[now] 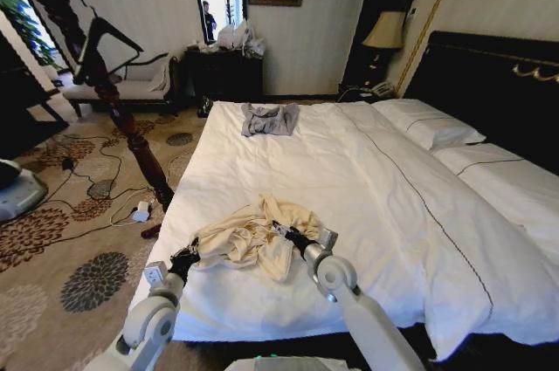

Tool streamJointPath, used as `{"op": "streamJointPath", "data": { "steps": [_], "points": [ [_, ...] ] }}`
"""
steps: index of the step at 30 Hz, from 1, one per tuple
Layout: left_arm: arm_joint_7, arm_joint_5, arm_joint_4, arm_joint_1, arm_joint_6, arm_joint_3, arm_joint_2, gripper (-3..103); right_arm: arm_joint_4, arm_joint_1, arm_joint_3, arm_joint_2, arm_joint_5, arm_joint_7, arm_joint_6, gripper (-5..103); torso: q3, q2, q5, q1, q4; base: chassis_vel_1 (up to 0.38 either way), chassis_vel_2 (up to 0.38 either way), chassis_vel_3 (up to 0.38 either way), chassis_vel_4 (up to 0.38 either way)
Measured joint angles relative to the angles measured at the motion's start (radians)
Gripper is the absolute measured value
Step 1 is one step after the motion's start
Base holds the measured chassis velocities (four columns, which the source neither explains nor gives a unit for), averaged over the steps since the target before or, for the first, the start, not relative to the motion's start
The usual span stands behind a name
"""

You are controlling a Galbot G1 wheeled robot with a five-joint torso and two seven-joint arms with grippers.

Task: Pick up the clothes from the bed and hang them on the clothes hanger.

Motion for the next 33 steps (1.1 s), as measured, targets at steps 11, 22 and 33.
{"op": "streamJointPath", "data": {
  "steps": [11, 22, 33],
  "points": [
    [0.000, 0.001, 0.002, -0.002, 0.000, 0.002, -0.004, 0, -0.007, 0.005, -0.007, 0.001, -0.017, -0.021, -0.001, 31, 0.000, 0.000, 0.0000, 0.000, 0.0001, 0.000, 0.000, 0.000, 0.000],
    [0.000, 0.001, 0.006, -0.016, -0.001, 0.009, -0.012, 0, -0.010, -0.016, -0.017, -0.012, -0.059, -0.053, 0.001, 1, 0.000, 0.000, 0.0000, 0.000, 0.0001, 0.000, 0.000, 0.000, 0.000],
    [-0.005, -0.009, -0.048, -0.046, -0.002, -0.014, 0.037, 0, 0.135, -0.042, 0.025, -0.131, -0.072, -0.057, -0.007, 0, 0.000, 0.000, -0.0001, 0.000, 0.0001, 0.000, 0.000, 0.000, 0.000]
  ]
}}
